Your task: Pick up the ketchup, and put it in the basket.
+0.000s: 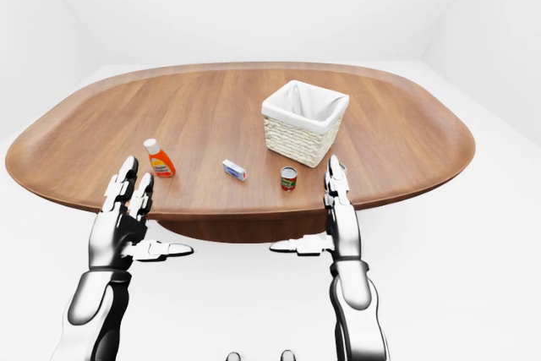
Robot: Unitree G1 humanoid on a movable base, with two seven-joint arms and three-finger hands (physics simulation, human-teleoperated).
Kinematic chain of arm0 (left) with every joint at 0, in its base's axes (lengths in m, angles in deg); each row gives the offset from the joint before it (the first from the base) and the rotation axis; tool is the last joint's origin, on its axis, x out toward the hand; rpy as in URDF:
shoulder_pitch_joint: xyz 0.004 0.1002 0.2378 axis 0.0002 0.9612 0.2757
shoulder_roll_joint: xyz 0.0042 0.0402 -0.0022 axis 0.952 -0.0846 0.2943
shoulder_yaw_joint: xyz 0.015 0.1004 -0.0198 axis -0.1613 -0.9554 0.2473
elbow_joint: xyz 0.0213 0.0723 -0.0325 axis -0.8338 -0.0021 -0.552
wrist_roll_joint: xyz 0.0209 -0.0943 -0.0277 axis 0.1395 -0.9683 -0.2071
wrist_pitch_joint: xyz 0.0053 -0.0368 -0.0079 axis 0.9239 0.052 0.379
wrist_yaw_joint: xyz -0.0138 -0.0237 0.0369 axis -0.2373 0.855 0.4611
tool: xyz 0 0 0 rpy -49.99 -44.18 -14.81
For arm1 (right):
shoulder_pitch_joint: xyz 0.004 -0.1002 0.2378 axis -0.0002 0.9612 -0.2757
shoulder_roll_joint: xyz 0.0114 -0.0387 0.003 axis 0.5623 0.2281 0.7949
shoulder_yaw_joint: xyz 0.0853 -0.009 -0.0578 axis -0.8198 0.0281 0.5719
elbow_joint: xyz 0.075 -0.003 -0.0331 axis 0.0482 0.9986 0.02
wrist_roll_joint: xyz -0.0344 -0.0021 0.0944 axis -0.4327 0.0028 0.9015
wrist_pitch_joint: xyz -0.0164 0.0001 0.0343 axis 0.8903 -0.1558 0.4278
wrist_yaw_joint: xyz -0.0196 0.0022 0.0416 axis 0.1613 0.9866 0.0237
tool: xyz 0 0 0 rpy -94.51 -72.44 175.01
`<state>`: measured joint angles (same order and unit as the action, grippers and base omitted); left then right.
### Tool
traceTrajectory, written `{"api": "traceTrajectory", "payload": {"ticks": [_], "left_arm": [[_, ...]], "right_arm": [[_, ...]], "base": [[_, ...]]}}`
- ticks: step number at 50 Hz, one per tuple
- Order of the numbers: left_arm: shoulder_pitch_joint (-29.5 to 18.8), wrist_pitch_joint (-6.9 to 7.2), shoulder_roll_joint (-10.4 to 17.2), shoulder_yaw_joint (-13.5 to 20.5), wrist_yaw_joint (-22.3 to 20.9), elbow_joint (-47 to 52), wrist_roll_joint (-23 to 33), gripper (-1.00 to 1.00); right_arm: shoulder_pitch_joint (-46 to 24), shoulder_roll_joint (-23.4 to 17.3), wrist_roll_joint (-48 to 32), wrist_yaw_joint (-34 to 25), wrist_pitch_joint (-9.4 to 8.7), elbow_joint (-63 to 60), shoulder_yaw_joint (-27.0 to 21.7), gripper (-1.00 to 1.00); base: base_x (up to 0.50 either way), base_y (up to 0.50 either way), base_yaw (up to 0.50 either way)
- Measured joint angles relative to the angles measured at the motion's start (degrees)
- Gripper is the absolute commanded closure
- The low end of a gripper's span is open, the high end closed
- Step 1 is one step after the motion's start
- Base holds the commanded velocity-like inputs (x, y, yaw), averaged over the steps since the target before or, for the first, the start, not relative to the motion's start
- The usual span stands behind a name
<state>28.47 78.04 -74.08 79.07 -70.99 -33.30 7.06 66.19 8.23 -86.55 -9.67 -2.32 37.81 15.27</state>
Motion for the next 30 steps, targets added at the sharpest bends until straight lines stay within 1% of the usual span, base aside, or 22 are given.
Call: {"api": "traceTrajectory", "payload": {"ticks": [15, 30], "left_arm": [[0.1, 0.00, 0.1, 0.1, -0.3, 0.4, 0.0, -1.00], [0.1, 0.00, 0.1, 0.2, -0.2, 0.5, -0.2, -1.00]], "right_arm": [[0.4, 0.1, -0.8, -0.1, 0.10, -0.3, 0.4, -1.00], [0.4, 0.3, -0.8, 0.4, 0.21, -0.5, 0.5, -1.00]], "base": [[0.00, 0.50, 0.00], [0.00, 0.01, 0.00]]}}
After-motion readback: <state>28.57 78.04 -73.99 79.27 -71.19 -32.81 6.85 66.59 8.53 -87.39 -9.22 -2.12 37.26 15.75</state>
